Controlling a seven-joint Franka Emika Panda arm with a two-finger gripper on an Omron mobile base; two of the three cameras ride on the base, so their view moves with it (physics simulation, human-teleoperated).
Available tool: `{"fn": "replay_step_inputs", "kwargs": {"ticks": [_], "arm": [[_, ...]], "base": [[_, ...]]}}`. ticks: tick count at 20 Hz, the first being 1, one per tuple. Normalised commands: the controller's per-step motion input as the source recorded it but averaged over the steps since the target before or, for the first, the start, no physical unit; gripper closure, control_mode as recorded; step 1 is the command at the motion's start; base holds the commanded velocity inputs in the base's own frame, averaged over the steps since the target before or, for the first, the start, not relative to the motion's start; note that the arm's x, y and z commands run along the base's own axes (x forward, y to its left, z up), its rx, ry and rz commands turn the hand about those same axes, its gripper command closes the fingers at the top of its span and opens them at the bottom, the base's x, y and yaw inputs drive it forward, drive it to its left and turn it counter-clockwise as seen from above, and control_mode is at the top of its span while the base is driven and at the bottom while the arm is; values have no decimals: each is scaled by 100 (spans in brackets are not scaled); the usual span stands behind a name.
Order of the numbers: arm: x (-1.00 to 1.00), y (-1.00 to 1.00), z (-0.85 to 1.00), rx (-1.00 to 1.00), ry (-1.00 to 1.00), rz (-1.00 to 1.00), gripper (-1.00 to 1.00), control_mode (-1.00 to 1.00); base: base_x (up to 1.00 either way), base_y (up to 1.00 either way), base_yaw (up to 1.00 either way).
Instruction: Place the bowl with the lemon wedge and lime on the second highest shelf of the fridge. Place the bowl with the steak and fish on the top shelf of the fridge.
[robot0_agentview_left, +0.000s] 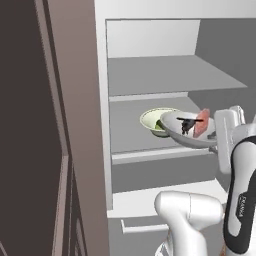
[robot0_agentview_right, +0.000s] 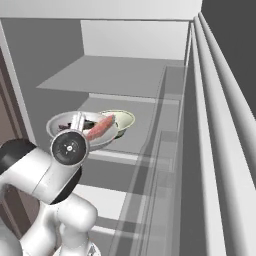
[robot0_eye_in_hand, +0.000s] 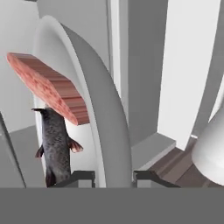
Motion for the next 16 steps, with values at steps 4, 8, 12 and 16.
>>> {"fn": "replay_step_inputs", "kwargs": {"ticks": [4, 8, 12, 16], "arm": [[-13, 9, 96, -10, -21, -6, 100, -100], [19, 18, 100, -11, -5, -7, 100, -100], [96, 6, 59, -6, 0, -1, 100, -100], [100, -4, 14, 0, 0, 0, 100, -100]], "base": [[0, 0, 0], [0, 0, 0], [0, 0, 0], [0, 0, 0]]}}
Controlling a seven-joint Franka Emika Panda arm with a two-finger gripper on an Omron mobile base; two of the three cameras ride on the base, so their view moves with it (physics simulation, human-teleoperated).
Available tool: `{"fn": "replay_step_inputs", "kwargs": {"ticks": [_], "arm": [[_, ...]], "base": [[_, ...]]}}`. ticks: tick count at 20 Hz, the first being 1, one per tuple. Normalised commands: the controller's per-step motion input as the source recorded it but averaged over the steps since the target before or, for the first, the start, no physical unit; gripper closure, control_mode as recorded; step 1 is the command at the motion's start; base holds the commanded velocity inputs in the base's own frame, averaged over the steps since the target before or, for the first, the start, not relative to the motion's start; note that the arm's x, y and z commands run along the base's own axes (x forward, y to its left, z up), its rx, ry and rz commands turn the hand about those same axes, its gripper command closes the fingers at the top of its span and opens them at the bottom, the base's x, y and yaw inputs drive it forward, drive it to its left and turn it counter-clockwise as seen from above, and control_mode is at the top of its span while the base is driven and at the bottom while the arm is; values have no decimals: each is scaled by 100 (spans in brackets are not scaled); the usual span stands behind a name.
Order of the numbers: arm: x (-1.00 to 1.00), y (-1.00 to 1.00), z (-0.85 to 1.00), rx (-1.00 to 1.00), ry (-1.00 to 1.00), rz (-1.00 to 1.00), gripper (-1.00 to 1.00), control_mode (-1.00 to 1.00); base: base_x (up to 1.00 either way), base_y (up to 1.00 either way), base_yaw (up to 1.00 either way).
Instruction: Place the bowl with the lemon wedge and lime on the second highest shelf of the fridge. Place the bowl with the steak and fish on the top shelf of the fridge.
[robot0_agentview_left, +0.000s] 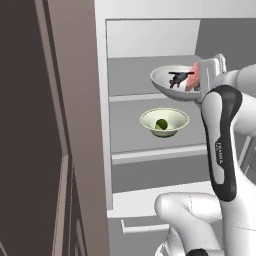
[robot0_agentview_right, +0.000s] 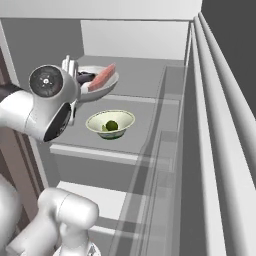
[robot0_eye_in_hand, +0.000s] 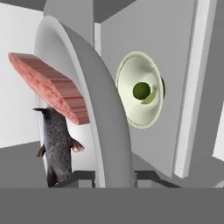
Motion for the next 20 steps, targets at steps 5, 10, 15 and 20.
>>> {"fn": "replay_step_inputs", "kwargs": {"ticks": [5, 10, 15, 20], "arm": [[100, -3, 0, 0, 0, 0, 100, -100], [100, 0, -9, -1, 0, -2, 100, -100], [100, -1, 0, 0, 0, -6, 100, -100], [100, -5, 0, 0, 0, -5, 100, -100]], "base": [[0, 0, 0], [0, 0, 0], [0, 0, 0], [0, 0, 0]]}}
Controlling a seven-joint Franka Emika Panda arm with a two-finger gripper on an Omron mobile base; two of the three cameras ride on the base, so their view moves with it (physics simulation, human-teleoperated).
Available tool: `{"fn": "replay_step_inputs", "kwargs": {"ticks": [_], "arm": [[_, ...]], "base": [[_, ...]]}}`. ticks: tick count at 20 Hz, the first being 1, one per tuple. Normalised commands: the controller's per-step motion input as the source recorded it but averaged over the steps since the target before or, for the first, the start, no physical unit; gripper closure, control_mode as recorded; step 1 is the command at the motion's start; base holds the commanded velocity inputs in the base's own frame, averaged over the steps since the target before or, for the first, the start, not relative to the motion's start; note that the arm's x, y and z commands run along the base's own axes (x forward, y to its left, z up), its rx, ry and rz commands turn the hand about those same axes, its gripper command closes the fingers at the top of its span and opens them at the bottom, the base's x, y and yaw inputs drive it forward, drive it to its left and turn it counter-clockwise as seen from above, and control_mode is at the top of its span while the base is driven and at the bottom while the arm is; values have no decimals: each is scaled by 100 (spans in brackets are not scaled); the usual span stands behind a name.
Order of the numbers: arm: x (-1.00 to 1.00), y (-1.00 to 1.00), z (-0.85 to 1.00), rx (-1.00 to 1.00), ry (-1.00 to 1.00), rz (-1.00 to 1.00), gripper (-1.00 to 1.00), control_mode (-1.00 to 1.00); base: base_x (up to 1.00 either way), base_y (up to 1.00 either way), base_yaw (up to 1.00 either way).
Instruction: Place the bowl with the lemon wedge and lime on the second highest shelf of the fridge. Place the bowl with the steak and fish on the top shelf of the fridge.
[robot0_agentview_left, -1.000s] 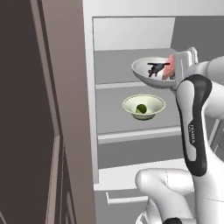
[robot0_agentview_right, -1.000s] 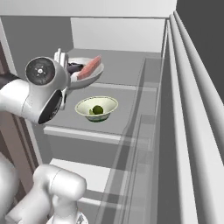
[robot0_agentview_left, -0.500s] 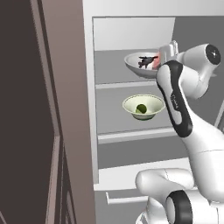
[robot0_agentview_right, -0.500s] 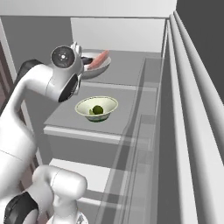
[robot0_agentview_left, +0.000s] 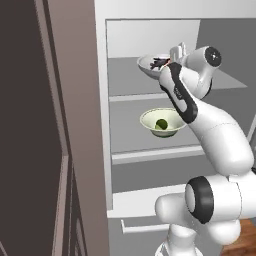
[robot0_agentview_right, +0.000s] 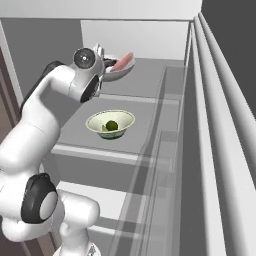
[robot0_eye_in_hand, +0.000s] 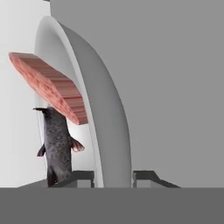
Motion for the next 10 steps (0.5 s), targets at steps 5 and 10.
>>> {"fn": "replay_step_inputs", "kwargs": {"ticks": [5, 10], "arm": [[64, -6, 0, 0, 0, -1, -100, -100], [-24, 0, 18, 0, -1, 0, -100, -100]], "base": [[0, 0, 0], [0, 0, 0]]}}
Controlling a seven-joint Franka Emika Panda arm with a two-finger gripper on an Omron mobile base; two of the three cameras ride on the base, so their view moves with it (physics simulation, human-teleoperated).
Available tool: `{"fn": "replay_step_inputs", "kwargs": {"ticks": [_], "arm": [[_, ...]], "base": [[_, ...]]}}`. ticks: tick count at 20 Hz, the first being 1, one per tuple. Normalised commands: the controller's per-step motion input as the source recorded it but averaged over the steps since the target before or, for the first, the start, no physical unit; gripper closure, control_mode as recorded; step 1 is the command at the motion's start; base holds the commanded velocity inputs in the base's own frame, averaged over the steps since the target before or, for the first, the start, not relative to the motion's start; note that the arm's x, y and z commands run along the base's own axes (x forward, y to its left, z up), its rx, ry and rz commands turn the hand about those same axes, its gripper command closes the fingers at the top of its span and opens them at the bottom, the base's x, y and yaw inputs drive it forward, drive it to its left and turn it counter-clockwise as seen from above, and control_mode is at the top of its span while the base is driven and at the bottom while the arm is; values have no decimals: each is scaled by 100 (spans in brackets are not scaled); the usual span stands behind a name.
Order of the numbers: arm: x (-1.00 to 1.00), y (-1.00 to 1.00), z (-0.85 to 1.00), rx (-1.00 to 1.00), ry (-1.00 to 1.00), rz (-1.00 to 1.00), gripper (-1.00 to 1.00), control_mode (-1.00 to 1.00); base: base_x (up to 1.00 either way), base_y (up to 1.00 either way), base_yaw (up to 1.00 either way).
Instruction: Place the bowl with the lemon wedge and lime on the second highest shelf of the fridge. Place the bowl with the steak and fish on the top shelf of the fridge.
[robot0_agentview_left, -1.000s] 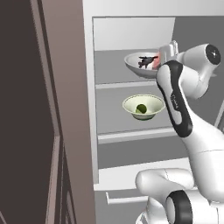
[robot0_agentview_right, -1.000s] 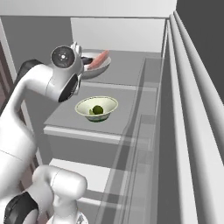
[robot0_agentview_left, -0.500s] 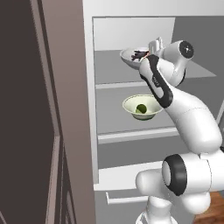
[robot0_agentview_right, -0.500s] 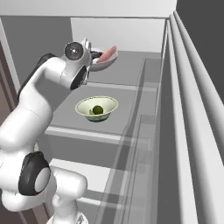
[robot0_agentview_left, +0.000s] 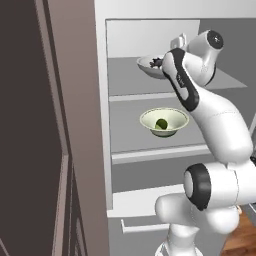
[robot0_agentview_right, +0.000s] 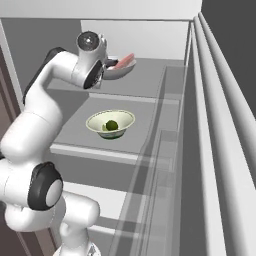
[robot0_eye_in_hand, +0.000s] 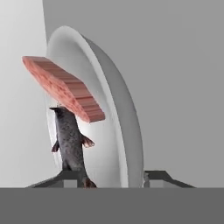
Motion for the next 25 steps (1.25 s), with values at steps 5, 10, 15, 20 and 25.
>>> {"fn": "replay_step_inputs", "kwargs": {"ticks": [5, 10, 15, 20, 25], "arm": [[-100, 0, 21, 0, -18, -1, -100, -100], [-100, 0, 5, 0, -26, -1, -100, -100], [-100, 1, -11, -2, -12, 0, -100, -100], [-100, 0, -26, -8, 1, 0, -100, -100], [-100, -1, -52, -11, 2, 2, -100, -100]], "base": [[0, 0, 0], [0, 0, 0], [0, 0, 0], [0, 0, 0], [0, 0, 0]]}}
